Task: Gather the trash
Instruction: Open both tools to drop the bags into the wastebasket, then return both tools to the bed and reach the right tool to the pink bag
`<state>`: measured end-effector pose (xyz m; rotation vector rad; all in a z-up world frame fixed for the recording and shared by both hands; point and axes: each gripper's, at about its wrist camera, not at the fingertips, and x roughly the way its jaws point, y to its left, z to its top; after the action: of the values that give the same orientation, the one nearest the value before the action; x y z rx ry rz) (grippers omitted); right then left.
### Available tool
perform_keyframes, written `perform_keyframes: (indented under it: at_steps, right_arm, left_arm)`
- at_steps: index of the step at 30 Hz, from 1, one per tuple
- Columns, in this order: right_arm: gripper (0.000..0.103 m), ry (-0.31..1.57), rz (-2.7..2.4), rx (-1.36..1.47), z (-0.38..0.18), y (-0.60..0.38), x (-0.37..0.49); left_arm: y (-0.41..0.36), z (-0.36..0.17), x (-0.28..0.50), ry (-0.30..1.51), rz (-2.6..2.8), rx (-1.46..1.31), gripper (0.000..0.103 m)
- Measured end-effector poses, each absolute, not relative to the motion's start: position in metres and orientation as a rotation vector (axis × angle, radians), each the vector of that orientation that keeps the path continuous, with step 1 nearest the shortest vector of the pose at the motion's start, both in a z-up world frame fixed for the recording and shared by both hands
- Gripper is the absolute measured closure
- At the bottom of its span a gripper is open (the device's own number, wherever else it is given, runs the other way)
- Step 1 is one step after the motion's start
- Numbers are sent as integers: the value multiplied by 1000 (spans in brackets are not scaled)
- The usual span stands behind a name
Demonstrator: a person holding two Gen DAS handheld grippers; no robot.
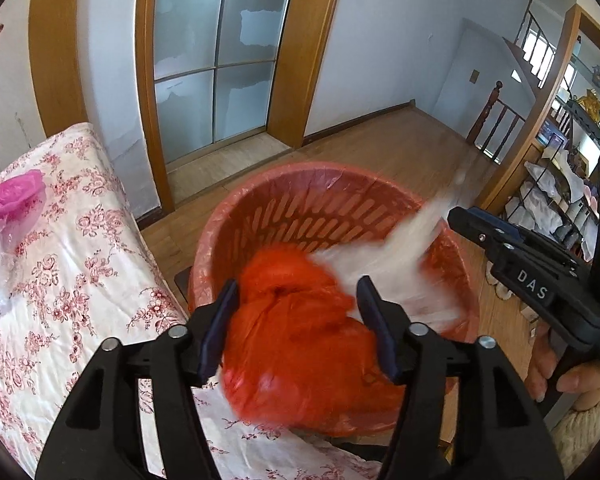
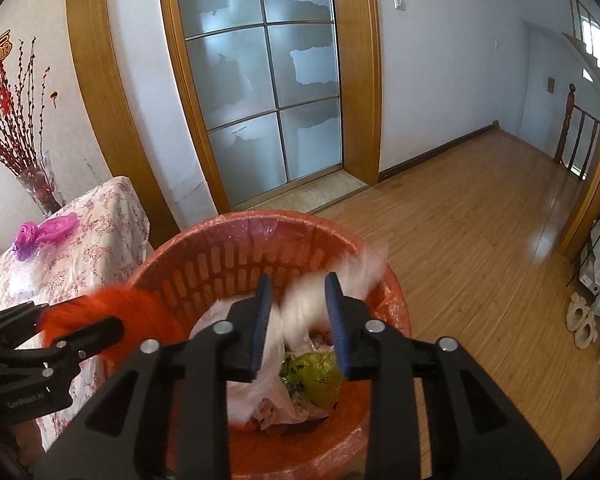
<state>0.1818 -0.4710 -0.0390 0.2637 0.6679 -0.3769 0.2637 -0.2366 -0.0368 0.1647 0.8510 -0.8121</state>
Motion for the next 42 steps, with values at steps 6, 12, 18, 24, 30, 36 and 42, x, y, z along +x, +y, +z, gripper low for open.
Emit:
perform_keyframes:
  at_steps: [6, 12, 18, 24, 30, 36, 42]
  right_arm:
    - [69, 672, -391, 273, -41, -475, 179]
    - [64, 673, -402, 280, -42, -477, 175]
    - [59, 667, -394, 268, -39, -466, 180]
    - [57, 665, -353, 251, -33, -447, 189]
    - [54, 660, -259, 220, -21, -405, 211]
    - [52, 665, -106, 217, -10, -332, 254]
    - [52, 660, 49, 207, 4, -247, 308]
  left_arm:
    - [-233, -40, 265, 863, -804, 167, 34]
    - [-221, -40, 267, 858, -771, 160, 33]
    - [-201, -41, 274, 857, -718, 142, 33]
    - [-170, -35, 276, 827, -658, 137, 33]
    - [-113, -27, 281, 788, -561, 105, 33]
    - [-38, -26, 290, 757, -416, 71, 30]
    - [41, -31, 304, 755, -273, 1, 29]
